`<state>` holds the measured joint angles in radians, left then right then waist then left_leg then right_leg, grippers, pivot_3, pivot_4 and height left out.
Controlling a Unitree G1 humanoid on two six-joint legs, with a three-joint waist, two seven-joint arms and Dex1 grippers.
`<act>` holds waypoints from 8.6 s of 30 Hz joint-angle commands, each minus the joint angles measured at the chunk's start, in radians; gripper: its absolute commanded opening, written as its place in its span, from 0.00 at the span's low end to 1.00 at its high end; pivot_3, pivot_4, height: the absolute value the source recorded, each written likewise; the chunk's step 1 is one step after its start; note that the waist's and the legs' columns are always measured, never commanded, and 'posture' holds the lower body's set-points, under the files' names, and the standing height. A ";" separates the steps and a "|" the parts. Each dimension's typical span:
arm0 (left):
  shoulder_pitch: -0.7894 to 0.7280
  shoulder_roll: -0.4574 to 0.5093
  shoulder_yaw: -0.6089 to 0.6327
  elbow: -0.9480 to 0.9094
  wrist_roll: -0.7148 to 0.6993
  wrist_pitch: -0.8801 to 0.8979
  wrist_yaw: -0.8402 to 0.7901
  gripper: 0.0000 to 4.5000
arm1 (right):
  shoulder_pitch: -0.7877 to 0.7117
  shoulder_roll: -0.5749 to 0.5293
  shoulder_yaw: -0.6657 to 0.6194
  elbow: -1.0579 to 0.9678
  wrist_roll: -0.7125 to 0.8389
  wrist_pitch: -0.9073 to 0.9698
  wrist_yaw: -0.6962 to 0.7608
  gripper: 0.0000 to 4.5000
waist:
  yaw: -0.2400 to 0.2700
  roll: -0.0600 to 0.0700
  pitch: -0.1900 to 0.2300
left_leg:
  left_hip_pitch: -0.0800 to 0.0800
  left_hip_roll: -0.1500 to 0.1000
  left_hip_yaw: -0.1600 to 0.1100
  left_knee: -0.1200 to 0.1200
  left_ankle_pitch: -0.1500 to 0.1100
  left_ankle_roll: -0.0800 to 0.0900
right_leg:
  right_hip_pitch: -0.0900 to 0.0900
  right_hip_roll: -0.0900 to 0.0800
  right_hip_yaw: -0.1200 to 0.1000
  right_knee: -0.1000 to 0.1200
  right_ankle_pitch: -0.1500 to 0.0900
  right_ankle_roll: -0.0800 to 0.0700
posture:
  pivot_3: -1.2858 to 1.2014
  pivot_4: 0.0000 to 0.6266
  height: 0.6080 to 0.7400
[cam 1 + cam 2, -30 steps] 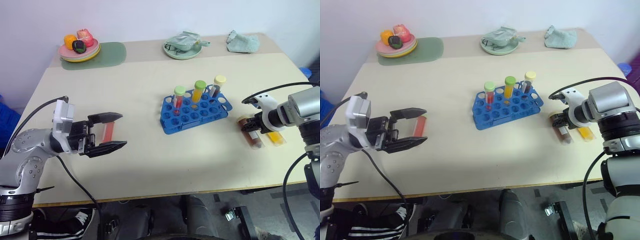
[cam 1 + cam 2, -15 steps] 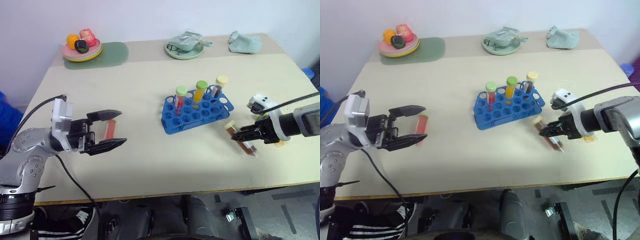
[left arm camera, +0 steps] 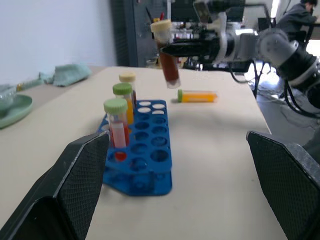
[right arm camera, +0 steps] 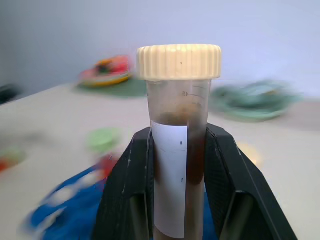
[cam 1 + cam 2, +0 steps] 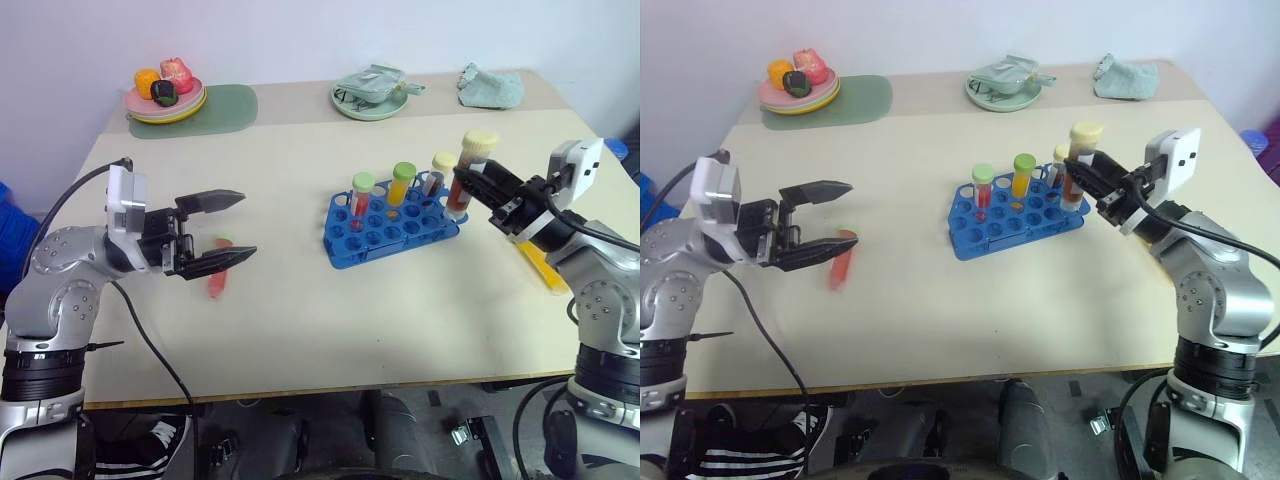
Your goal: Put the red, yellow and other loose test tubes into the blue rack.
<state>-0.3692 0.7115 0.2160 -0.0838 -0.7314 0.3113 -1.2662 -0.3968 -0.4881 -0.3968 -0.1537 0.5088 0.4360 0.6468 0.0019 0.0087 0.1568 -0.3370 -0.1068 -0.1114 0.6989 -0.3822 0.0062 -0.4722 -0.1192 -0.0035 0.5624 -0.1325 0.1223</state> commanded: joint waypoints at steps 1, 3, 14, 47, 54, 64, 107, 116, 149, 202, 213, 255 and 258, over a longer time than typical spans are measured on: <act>-0.026 -0.023 -0.007 0.003 0.015 -0.028 0.006 1.00 | -0.023 0.053 0.031 0.084 -0.102 -0.214 -0.061 0.17 | -0.002 0.000 0.000 | 0.000 0.000 0.000 0.000 0.000 0.000 | 0.001 0.000 0.000 0.000 0.000 0.000 | 0.52 0.24 1.00; -0.027 -0.022 -0.010 0.006 0.013 -0.016 0.000 1.00 | -0.030 0.073 0.046 0.131 -0.115 -0.269 -0.064 0.17 | -0.009 0.000 0.000 | 0.000 0.000 0.000 0.000 0.000 0.000 | 0.000 0.000 0.000 0.000 0.000 0.000 | 0.52 0.24 1.00; 0.030 0.017 -0.006 -0.059 -0.019 0.073 -0.011 1.00 | -0.020 0.126 0.153 0.265 -0.203 -0.491 -0.075 0.17 | -0.021 0.001 0.001 | 0.000 0.001 0.000 -0.001 0.000 0.000 | -0.001 0.001 0.000 0.000 0.000 0.000 | 0.52 0.24 1.00; -0.010 0.038 -0.003 -0.080 -0.030 0.115 0.007 1.00 | 0.024 0.108 0.173 0.275 -0.239 -0.548 -0.172 0.17 | -0.021 0.001 0.001 | 0.000 0.000 -0.001 -0.001 0.000 0.000 | -0.001 0.001 0.000 0.000 0.000 0.000 | 0.52 0.24 1.00; -0.003 0.040 0.004 -0.067 -0.025 0.102 -0.009 1.00 | 0.002 0.098 0.166 0.370 -0.237 -0.610 -0.162 0.17 | -0.022 0.001 0.001 | 0.000 0.000 -0.001 -0.001 0.000 0.000 | -0.001 0.001 0.000 0.000 0.000 0.000 | 0.52 0.24 1.00; 0.009 0.044 0.015 -0.055 -0.020 0.086 -0.022 1.00 | -0.027 0.111 0.170 0.447 -0.225 -0.663 -0.155 0.17 | -0.023 0.001 0.001 | 0.000 0.000 -0.001 -0.001 0.000 0.000 | 0.000 0.001 0.000 0.000 0.000 0.000 | 0.52 0.24 1.00; 0.011 0.034 0.015 -0.013 -0.004 0.044 -0.058 1.00 | 0.042 0.120 0.154 0.322 -0.191 -0.606 -0.204 0.99 | -0.022 0.001 0.001 | 0.000 0.000 -0.001 -0.001 0.000 0.000 | -0.001 0.001 0.000 0.001 0.000 0.000 | 0.52 0.24 1.00; 0.026 0.044 0.021 -0.031 -0.006 0.047 -0.060 1.00 | 0.158 -0.215 0.013 0.060 0.022 -0.191 -0.033 0.99 | -0.014 0.002 0.001 | -0.001 0.000 -0.001 0.000 0.000 0.000 | 0.000 0.000 0.000 0.000 0.000 0.000 | 0.52 0.24 1.00; 0.159 -0.053 0.009 -0.176 -0.001 0.018 0.067 1.00 | -0.721 -0.522 0.694 1.256 -0.642 0.207 0.591 0.99 | -0.017 0.002 0.001 | -0.002 0.001 0.002 0.000 -0.001 0.001 | -0.001 -0.001 0.001 -0.001 0.000 0.000 | 0.52 0.24 1.00; 0.096 -0.045 -0.003 -0.137 0.011 0.002 0.068 1.00 | -0.032 -0.164 0.041 0.017 -0.103 0.064 0.318 0.20 | 0.004 0.002 0.000 | -0.001 0.001 -0.002 0.000 0.000 0.000 | -0.003 0.000 -0.001 0.000 0.002 -0.003 | 0.52 0.24 1.00; 0.055 -0.046 -0.025 -0.087 0.029 -0.011 0.039 1.00 | 0.064 0.215 0.246 -0.023 -0.325 -0.247 -0.127 0.20 | -0.010 0.002 0.000 | 0.001 0.000 0.000 0.000 0.000 -0.001 | -0.002 0.000 -0.001 0.002 0.002 -0.003 | 0.52 0.24 1.00; 0.009 -0.008 -0.018 -0.095 0.020 0.030 0.046 1.00 | 0.141 0.267 0.254 0.103 -0.205 -0.392 -0.236 0.49 | -0.017 0.003 0.000 | 0.002 0.000 -0.002 -0.001 0.000 -0.001 | -0.001 0.001 -0.001 0.001 0.002 -0.003 | 0.52 0.24 1.00; 0.012 -0.008 -0.018 -0.091 0.023 0.026 0.044 1.00 | 0.140 0.249 0.254 0.096 -0.203 -0.398 -0.222 0.82 | -0.021 0.003 0.000 | 0.002 0.000 -0.001 -0.001 0.000 -0.001 | -0.001 0.001 -0.001 0.001 0.002 -0.003 | 0.52 0.24 1.00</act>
<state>-0.3415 0.6882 0.1758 -0.1636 -0.7013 0.3446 -1.2190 -0.2523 -0.2259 -0.1328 -0.0056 0.2908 0.0587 0.4109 -0.0195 0.0114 0.1567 -0.3349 -0.1072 -0.1126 0.6976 -0.3823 0.0055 -0.4735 -0.1177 -0.0045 0.5630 -0.1307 0.1191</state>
